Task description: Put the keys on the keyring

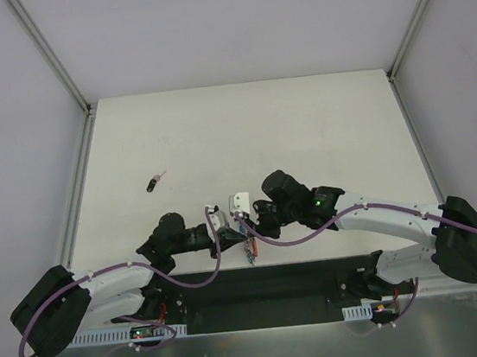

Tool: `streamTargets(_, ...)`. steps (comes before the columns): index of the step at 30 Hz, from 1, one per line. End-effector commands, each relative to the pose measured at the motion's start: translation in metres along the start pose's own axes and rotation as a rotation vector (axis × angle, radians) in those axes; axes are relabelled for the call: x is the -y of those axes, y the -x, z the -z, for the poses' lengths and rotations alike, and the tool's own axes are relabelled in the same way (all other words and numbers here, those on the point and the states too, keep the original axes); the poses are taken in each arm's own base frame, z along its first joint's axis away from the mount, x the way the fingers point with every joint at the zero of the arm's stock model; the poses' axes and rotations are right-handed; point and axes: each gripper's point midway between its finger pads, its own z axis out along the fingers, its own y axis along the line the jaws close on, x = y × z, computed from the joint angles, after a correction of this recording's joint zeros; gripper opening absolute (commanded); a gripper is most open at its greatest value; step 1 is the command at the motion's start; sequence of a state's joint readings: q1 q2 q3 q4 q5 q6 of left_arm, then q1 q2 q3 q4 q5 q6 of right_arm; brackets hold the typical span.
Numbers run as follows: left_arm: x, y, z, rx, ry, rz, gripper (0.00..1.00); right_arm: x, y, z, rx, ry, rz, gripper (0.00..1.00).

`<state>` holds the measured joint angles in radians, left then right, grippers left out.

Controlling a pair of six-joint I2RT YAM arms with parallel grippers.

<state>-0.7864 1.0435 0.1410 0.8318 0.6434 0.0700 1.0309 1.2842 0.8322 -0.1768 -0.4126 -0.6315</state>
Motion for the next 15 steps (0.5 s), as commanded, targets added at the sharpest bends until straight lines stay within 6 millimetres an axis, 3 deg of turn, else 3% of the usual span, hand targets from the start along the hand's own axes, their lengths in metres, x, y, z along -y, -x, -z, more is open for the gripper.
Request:
streamTargets(1, -0.0095, 0.0228, -0.0057, 0.048, 0.040, -0.023, 0.00, 0.0007, 0.0460, 0.0052, 0.126, 0.025, 0.077, 0.01)
streamTargets(15, -0.0169, 0.0265, -0.0059, 0.039, 0.098, 0.069, 0.00, 0.0013, 0.0463, 0.0106, 0.121, 0.001, 0.098, 0.02)
